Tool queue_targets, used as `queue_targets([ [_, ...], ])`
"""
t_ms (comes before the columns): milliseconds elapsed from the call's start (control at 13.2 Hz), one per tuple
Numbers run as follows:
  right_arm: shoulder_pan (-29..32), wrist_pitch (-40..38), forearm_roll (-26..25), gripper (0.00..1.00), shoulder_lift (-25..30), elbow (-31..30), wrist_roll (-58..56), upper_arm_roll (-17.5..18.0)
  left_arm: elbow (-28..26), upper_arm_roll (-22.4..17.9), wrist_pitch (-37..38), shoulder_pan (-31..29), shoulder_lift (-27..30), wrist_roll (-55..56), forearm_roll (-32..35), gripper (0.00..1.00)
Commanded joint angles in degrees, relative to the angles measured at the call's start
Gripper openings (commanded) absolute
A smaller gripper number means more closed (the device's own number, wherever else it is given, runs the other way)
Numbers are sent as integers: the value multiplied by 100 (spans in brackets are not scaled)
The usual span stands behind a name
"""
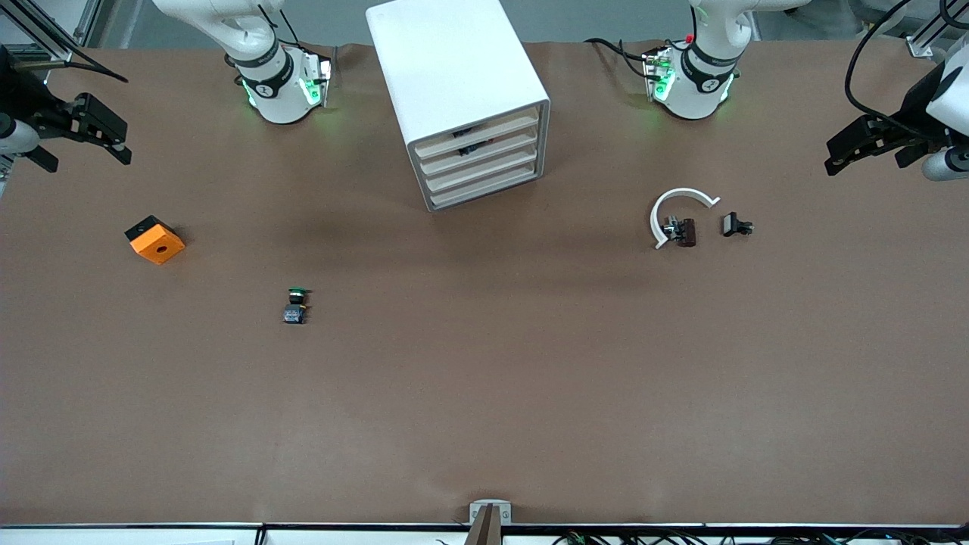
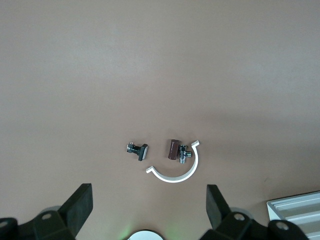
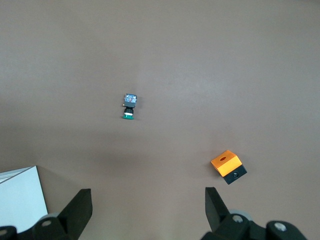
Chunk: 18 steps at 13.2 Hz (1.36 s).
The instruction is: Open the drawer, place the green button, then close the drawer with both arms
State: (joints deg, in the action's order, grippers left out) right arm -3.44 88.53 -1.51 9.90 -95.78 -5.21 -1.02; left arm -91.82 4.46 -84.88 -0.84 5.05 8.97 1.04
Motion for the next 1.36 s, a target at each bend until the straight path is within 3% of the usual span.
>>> queue_targets([
  [0, -42, -38, -95, 100, -50, 121, 47, 5, 147, 2, 112, -30, -48, -88, 28, 100],
  [984, -60, -11, -95, 100, -58, 121, 64, 5, 147, 2, 103, -109, -197, -132, 19, 100],
  [1286, -384, 6, -104, 100, -207, 121, 73, 5, 182, 2, 76, -100, -434, 17, 2, 100],
])
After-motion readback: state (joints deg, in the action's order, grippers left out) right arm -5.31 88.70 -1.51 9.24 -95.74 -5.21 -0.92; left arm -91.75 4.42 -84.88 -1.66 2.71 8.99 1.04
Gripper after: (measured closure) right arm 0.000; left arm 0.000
